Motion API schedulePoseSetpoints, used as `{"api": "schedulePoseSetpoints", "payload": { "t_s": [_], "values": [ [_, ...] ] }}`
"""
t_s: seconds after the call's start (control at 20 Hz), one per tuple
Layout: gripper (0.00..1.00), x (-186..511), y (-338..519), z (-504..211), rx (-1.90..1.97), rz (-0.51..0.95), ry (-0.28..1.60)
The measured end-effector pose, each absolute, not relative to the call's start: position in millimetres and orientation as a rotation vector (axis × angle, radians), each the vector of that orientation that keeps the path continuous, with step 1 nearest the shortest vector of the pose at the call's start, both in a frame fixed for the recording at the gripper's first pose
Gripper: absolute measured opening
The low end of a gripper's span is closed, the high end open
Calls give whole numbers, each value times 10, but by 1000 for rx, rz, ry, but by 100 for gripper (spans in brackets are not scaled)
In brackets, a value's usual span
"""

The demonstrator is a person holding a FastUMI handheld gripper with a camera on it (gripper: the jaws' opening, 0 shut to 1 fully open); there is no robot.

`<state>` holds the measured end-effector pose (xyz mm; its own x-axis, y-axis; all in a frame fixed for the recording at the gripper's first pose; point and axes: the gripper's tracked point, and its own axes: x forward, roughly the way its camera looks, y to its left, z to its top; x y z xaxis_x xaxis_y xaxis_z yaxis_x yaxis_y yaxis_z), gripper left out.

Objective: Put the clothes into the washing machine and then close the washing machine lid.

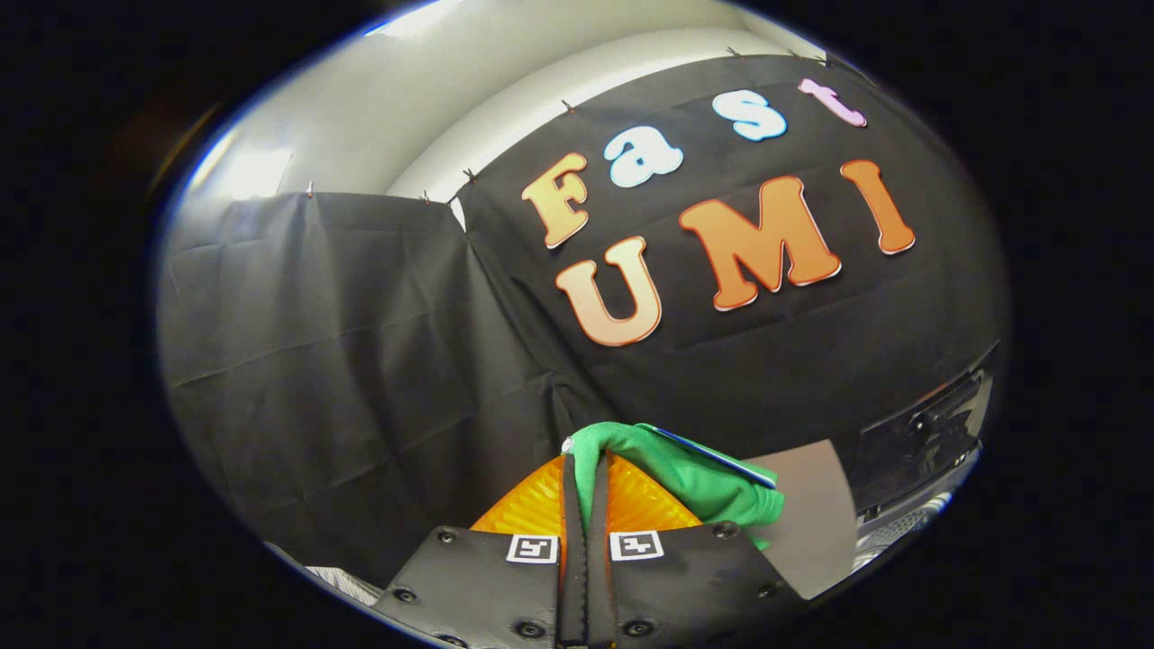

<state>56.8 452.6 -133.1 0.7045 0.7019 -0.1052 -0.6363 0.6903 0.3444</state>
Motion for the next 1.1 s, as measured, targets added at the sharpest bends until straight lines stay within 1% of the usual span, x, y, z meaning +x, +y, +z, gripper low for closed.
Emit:
{"api": "schedulePoseSetpoints", "payload": {
  "t_s": [0.15,0.35,0.6,0.8,1.1],
  "values": [
    [8,645,4080,-990,270,681,179],
    [8,710,3254,-770,229,540,133],
    [8,995,2012,-835,180,390,108],
    [8,1260,1214,-1240,137,370,143],
    [8,1716,517,-2341,142,413,333]
  ]
}}
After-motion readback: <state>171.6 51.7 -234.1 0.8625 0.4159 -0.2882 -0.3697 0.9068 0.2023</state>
